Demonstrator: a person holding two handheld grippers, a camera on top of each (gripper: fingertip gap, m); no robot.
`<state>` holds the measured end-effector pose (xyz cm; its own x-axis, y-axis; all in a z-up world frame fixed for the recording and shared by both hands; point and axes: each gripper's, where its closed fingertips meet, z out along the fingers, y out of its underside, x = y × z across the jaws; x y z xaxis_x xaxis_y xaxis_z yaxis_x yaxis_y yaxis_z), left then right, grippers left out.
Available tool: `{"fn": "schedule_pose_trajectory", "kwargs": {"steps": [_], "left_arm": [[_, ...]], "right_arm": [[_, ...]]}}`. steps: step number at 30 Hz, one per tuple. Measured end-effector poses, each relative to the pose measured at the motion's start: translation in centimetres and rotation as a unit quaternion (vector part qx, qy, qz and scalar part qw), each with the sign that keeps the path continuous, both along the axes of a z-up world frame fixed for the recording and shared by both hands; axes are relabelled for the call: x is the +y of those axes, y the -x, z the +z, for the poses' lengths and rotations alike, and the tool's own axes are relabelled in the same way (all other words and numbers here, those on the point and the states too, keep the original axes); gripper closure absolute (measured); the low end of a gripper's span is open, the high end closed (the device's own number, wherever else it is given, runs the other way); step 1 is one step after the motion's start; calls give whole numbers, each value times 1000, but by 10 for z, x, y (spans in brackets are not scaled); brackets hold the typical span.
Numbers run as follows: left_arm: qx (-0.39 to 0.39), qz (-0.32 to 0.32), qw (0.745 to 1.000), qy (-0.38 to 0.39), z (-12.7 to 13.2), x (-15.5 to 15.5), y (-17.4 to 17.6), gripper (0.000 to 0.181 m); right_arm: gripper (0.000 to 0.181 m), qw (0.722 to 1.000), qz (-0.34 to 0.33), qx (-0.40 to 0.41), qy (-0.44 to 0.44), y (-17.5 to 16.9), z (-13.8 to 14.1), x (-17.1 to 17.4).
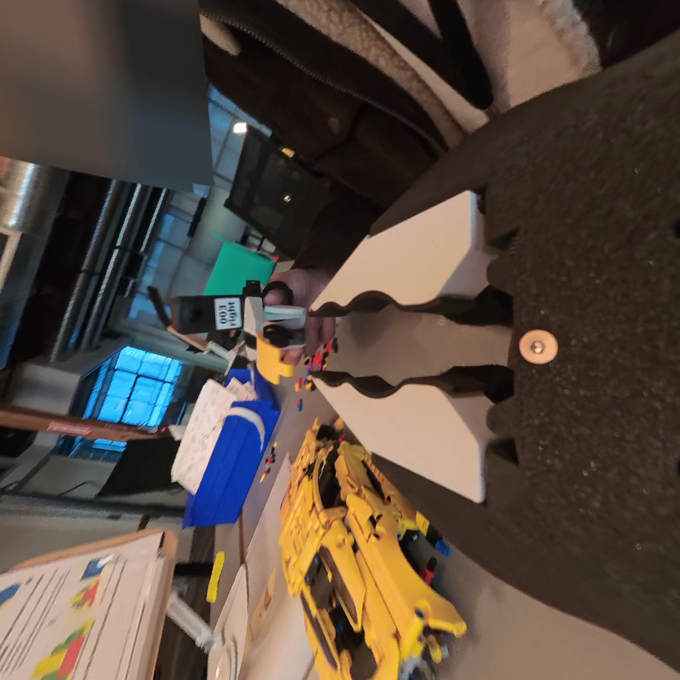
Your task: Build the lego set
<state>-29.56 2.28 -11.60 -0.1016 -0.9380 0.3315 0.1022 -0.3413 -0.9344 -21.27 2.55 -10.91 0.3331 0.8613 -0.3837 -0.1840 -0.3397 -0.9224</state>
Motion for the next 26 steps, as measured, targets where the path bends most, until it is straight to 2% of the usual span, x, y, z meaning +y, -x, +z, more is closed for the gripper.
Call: {"fn": "schedule_pose_trajectory", "kwargs": {"steps": [3,5,10,22,26], "left_arm": [[-9,27,1000,0,1,10,4,153],[-5,18,1000,-1,0,7,3,153],[7,12,1000,-18,-3,1,0,153],[1,8,1000,1,-2,4,1,153],[1,9,1000,4,-3,5,1,153]], "right_arm": [[175,979,17,119,165,-26,-4,20],[176,959,38,179,216,-36,-1,24],[176,960,30,182,211,-42,1,25],[176,958,31,199,206,-47,6,25],[176,961,11,206,184,-53,12,28]]}}
